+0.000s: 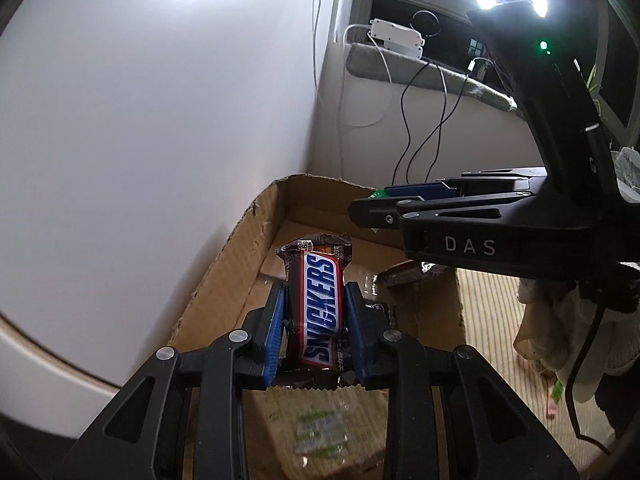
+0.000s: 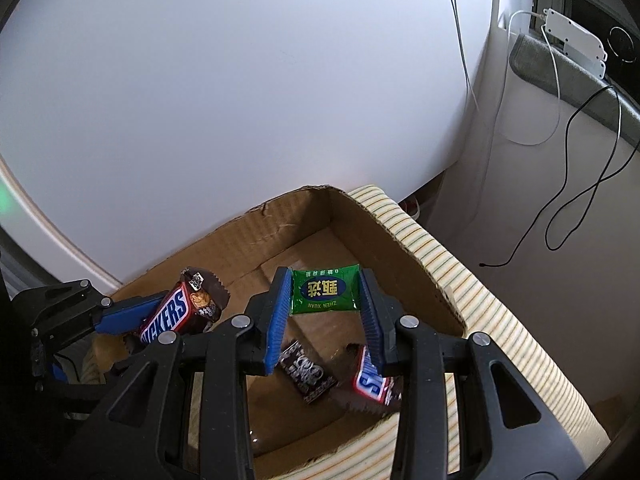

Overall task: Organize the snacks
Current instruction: 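Carry both candies into the box and open both grippers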

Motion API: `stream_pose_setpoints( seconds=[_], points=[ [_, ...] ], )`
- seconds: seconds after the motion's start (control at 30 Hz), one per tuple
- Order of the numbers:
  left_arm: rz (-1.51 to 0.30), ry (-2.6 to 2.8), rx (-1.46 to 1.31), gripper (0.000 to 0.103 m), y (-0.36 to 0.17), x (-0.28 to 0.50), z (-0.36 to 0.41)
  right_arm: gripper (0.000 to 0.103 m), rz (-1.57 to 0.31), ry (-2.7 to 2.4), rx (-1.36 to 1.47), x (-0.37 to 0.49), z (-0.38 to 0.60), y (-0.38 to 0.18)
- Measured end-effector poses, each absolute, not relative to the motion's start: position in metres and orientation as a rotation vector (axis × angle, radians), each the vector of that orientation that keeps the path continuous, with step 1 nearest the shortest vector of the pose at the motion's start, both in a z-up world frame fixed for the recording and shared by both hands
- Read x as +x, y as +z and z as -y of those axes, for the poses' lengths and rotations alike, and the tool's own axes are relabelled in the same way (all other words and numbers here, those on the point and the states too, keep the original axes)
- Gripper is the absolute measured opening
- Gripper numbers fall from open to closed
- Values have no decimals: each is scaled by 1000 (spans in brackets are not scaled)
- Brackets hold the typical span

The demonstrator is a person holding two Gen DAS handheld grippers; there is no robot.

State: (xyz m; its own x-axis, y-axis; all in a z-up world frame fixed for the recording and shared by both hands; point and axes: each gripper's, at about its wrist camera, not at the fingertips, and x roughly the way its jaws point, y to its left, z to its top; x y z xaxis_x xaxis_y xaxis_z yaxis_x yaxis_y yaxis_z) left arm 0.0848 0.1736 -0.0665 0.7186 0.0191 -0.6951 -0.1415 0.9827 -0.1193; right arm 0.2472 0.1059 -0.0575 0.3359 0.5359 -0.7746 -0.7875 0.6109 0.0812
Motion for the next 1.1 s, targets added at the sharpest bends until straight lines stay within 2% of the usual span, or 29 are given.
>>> stream_pose_setpoints(
  seconds=[0.3, 0.33, 0.37, 0.43, 1.1],
  points=[
    [-794, 105, -171, 28, -77, 97, -179, 39, -883, 869, -317, 263, -108, -67],
    [-795, 109, -176, 31, -77, 97, -181, 46, -886, 867, -311, 265, -107, -67],
    [-792, 113, -177, 33, -76, 98, -182, 57, -888, 865, -305, 266, -106, -67],
    [-783, 121, -178, 48, -73, 99, -182, 67, -883, 859, -296, 268, -105, -66],
    [-721, 83, -186, 49, -45, 68, -167, 68, -834, 812, -302, 239, -70, -38]
  ],
)
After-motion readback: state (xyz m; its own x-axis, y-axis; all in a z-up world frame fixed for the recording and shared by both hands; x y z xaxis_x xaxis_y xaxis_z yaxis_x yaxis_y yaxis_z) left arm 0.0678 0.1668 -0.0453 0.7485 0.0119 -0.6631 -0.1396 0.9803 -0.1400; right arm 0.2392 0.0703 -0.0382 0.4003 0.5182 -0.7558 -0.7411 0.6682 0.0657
